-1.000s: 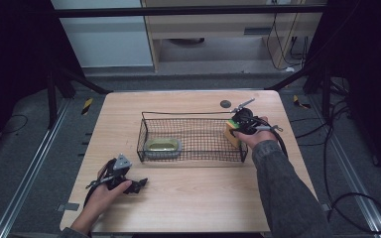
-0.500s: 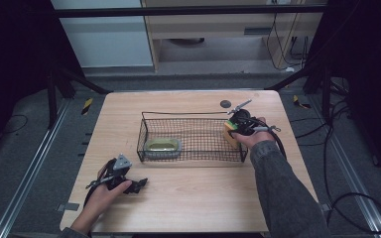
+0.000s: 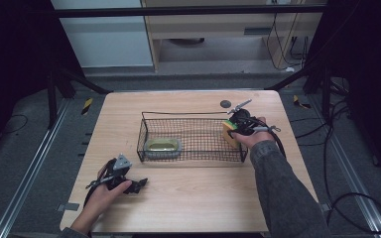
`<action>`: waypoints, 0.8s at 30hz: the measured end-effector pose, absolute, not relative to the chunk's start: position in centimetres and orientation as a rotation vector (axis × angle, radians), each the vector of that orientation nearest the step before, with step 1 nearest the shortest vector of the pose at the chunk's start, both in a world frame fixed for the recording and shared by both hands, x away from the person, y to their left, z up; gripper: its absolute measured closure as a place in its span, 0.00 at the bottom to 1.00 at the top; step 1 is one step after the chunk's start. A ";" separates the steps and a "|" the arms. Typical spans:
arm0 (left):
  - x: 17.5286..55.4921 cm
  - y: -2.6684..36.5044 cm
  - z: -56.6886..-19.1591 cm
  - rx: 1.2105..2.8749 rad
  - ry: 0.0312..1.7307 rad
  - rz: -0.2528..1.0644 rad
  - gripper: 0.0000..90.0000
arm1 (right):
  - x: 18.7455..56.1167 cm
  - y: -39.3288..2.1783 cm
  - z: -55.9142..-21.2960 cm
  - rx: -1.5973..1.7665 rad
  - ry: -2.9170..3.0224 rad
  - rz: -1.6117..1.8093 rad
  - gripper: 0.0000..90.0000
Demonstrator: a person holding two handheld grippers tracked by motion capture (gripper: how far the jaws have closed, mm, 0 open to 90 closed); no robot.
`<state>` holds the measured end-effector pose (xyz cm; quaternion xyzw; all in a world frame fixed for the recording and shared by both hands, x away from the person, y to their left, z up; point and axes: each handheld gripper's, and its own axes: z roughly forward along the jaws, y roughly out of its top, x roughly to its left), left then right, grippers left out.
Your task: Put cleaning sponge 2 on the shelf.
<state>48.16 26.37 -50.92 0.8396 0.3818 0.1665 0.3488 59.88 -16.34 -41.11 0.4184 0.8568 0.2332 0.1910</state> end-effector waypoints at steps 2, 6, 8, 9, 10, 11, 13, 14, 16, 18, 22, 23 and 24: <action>48.2 26.4 -50.9 2.176 0.989 0.432 0.00 | 59.8 -16.4 -41.1 1.183 2.402 0.655 0.63; 48.2 26.4 -50.9 2.176 0.989 0.432 0.00 | 59.7 -16.4 -40.8 1.198 2.394 0.679 0.59; 48.2 26.4 -50.9 2.176 0.989 0.432 0.00 | 59.7 -16.3 -40.6 1.194 2.388 0.685 0.58; 48.2 26.4 -50.9 2.177 0.989 0.432 0.00 | 59.6 -16.3 -40.5 1.189 2.387 0.685 0.59; 48.2 26.4 -50.9 2.176 0.989 0.432 0.00 | 59.6 -16.2 -40.4 1.185 2.386 0.694 0.59; 48.2 26.4 -50.9 2.176 0.989 0.432 0.00 | 59.5 -16.2 -40.3 1.177 2.388 0.692 0.60; 48.2 26.4 -50.9 2.176 0.989 0.432 0.00 | 59.4 -16.1 -40.2 1.175 2.389 0.696 0.61; 48.2 26.4 -50.9 2.177 0.989 0.432 0.00 | 59.2 -15.9 -40.0 1.164 2.391 0.708 0.61; 48.2 26.4 -50.9 2.177 0.989 0.432 0.00 | 59.1 -15.8 -39.9 1.156 2.397 0.712 0.61; 48.2 26.4 -50.9 2.177 0.989 0.432 0.00 | 58.9 -15.6 -39.8 1.151 2.402 0.715 0.62; 48.2 26.4 -50.9 2.177 0.989 0.432 0.00 | 58.6 -15.2 -39.7 1.136 2.415 0.724 0.62; 48.2 26.4 -50.9 2.177 0.989 0.432 0.00 | 58.6 -15.2 -39.7 1.136 2.415 0.724 0.62; 48.2 26.4 -50.9 2.177 0.989 0.432 0.00 | 58.5 -15.0 -39.7 1.131 2.421 0.730 0.62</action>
